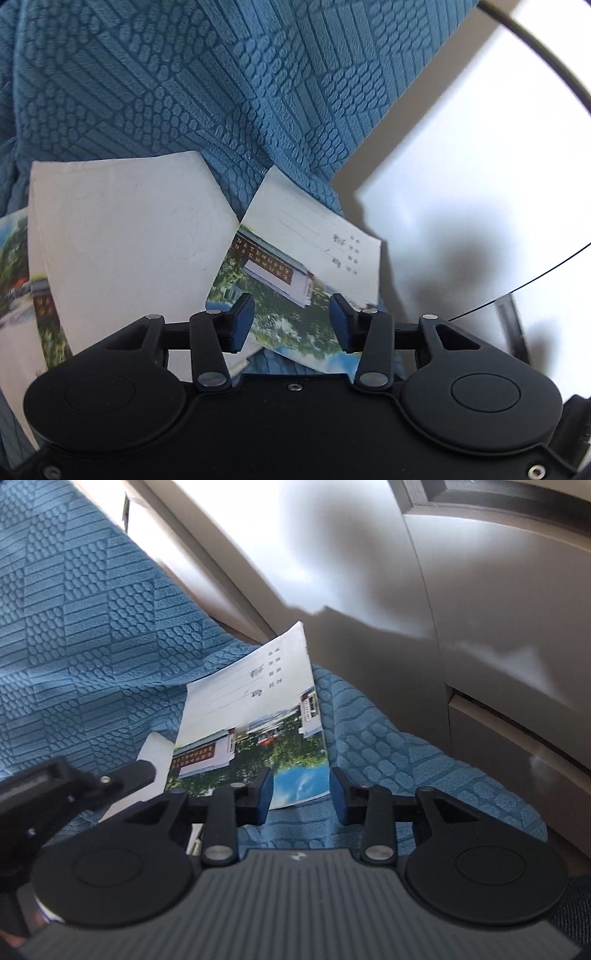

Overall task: Organize objects
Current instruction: 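Bring both tools down to the photo booklet with the building picture, then close both tools on the edge of the photo booklet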

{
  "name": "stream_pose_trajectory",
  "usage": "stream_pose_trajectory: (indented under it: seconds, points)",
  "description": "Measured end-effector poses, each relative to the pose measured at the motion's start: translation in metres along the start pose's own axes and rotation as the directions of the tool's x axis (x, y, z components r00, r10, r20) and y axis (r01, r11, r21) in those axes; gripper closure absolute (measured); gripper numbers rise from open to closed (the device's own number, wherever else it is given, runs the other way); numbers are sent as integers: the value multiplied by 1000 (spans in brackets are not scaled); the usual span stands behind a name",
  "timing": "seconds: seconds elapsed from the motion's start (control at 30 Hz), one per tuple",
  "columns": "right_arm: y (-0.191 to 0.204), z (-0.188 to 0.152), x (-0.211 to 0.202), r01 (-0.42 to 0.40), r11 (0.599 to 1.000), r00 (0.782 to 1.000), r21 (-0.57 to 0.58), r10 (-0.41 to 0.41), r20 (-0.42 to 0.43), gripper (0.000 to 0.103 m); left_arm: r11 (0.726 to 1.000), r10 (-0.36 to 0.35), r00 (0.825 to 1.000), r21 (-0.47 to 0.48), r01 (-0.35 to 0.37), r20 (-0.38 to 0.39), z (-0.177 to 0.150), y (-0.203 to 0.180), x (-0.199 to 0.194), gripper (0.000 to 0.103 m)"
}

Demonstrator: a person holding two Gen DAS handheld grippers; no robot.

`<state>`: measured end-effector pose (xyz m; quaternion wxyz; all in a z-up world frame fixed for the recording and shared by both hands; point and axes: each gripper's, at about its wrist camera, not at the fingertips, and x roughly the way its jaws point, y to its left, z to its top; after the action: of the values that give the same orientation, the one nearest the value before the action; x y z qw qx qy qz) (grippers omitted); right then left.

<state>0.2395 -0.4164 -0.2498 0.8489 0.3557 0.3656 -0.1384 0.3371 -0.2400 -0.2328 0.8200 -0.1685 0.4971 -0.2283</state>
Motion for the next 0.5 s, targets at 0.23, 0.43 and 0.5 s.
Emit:
stream_pose_trajectory:
  seconds: [0.23, 0.43, 0.5]
  points:
    - [0, -2, -2, -31, 999, 999, 11, 32, -4, 69, 993, 78, 996, 87, -75, -41, 4, 1, 34, 78]
    - [-19, 2, 0, -158, 970, 986, 184, 163, -12, 64, 992, 89, 994, 93, -84, -57, 9, 4, 43, 81]
    - [-23, 2, -2, -260, 938, 964, 229, 266, 5, 66, 996, 75, 995, 60, -71, -68, 11, 9, 41, 84]
